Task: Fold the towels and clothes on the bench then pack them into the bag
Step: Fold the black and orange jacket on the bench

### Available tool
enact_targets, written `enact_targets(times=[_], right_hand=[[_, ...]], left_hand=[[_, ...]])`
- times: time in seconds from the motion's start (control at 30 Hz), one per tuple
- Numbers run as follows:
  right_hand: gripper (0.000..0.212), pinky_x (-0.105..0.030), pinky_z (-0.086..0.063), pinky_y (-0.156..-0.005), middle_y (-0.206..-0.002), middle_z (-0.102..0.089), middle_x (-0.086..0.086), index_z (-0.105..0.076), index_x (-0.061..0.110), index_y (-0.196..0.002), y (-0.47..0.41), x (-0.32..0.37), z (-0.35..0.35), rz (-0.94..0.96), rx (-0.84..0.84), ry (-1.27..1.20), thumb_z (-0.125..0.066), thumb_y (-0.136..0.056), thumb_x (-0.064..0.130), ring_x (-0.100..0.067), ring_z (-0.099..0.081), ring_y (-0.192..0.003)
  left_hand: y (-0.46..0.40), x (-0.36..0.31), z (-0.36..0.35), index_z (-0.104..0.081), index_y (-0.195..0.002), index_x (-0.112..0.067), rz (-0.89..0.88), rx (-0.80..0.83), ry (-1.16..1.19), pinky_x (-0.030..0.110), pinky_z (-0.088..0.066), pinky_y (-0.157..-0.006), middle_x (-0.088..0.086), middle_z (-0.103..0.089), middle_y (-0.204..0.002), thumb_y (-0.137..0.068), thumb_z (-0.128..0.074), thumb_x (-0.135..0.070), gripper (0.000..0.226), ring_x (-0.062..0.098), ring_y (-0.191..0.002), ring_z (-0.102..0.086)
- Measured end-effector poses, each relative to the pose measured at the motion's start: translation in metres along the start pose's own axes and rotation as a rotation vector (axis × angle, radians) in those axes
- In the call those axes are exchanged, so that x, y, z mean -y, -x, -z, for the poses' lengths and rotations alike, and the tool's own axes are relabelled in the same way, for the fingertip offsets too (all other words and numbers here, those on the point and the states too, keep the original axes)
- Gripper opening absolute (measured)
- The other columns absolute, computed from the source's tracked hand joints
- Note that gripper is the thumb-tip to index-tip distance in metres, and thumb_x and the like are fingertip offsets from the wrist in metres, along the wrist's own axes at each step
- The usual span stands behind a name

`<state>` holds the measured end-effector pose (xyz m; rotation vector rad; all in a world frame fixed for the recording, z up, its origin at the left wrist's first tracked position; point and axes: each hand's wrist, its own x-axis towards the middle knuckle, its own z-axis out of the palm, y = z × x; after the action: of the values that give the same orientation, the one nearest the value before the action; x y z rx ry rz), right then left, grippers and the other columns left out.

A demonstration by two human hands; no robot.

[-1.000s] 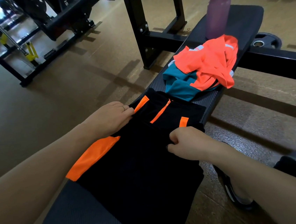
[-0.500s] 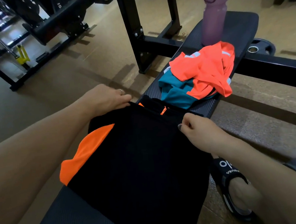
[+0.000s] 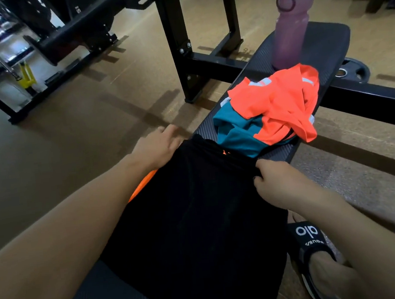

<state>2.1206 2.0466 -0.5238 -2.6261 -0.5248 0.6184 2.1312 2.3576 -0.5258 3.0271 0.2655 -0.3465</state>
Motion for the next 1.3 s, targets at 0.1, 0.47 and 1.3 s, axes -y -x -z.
enact_targets(times=[0.1,0.47,1.3], right_hand=[[0.01,-0.043,-0.05,-0.083,-0.111,-0.063,-0.017,-0.048,0.014,-0.1,0.0,-0.003,-0.007,0.023,0.042,0.029,-0.042,-0.099,0.021,-0.039,-0.06,-0.104],[0.014,-0.037,-0.041,-0.07,-0.095,-0.06,-0.013,-0.047,0.012,-0.086,-0.005,0.003,0.002,-0.002,0.017,-0.056,-0.045,-0.096,0.022,-0.036,-0.059,-0.096],[0.059,-0.047,-0.043,-0.1,-0.133,-0.053,-0.01,-0.043,0.014,-0.141,-0.035,0.025,-0.019,0.191,-0.161,0.046,-0.058,-0.092,0.044,-0.033,-0.047,-0.123]], left_hand=[[0.038,0.029,-0.013,-0.035,-0.15,-0.023,0.238,0.171,0.319,0.04,-0.04,-0.109,0.011,-0.05,-0.147,-0.104,-0.033,-0.058,0.058,0.03,-0.131,-0.052],[0.086,0.048,-0.021,-0.052,-0.104,-0.018,0.257,0.118,0.304,0.032,-0.046,-0.072,0.001,-0.062,-0.098,-0.106,-0.045,-0.028,0.012,0.019,-0.089,-0.06],[0.192,0.005,-0.034,-0.031,-0.151,-0.017,0.73,-0.41,0.342,0.054,-0.028,-0.115,0.021,-0.034,-0.149,-0.093,-0.065,-0.042,0.072,0.041,-0.138,-0.033]])
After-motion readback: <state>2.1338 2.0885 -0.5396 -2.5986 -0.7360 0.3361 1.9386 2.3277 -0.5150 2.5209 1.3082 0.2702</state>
